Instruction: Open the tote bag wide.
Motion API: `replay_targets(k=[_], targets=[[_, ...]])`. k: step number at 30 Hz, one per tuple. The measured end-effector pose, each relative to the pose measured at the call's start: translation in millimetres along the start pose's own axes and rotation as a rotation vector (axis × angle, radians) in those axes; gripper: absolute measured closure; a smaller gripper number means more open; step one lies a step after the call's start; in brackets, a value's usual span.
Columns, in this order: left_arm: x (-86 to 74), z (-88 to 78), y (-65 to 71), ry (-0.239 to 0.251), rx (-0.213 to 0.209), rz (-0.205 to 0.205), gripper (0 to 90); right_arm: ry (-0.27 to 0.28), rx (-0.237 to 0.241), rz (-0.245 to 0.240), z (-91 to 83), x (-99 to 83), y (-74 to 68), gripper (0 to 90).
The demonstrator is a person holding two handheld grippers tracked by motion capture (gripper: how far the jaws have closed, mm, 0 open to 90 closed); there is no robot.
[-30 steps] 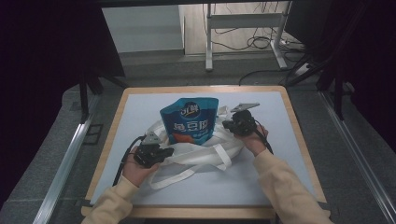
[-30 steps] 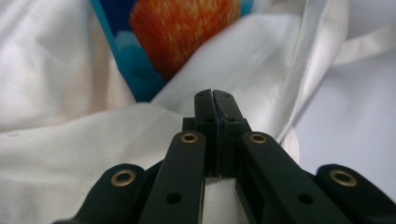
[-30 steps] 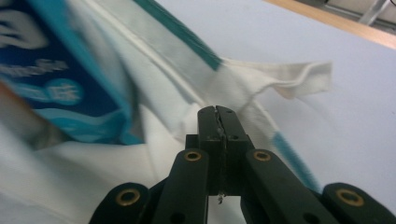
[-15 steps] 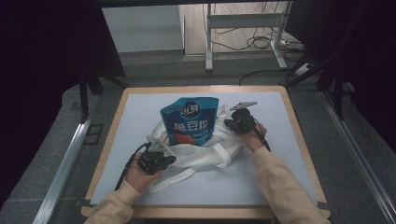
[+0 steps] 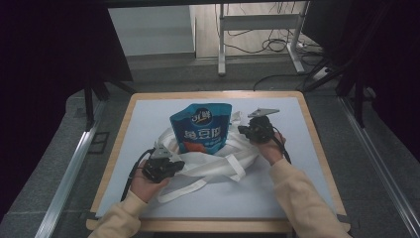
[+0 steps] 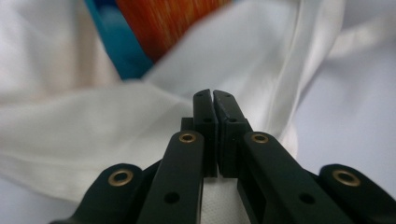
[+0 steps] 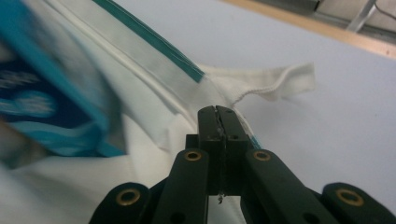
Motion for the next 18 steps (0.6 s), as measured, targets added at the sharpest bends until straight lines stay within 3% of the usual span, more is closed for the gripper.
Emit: replay_targets(k=[2,9,12,14,18], targets=[[8.8,-12.3,-6.7,0.046,0.018,-0.012,89.1,0.051,0.023,-0.012,-20.1,4.2,-10.2,89.0],[20.2,-25.5,-31.3,0.095,0.067,-0.073,89.6,0.050,0.052,-0.037,-41.0,-2.6,-28.3,89.0],[23.5,-19.7,-42.0,0.064,0.087,-0.085,89.7,0.036,0.061,-0.041,-44.4,-11.2,-34.3,89.0],[28.5,-6.1,-51.7,0.027,0.098,-0.106,89.8,0.017,0.081,-0.044,-41.6,-20.7,-40.7,89.0],[32.7,5.8,-57.9,-0.007,0.124,-0.107,89.8,-0.007,0.102,-0.053,-36.1,-28.0,-46.7,89.0]])
Point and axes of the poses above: each handheld gripper's, and its own axes: z roughly forward along the jaws, x roughly out of its top, y roughly to its right, the point moved 4 cm from there along z, roughly forward along the jaws, and after that the axes turned 1 degree about y, right-handed, at the moved point
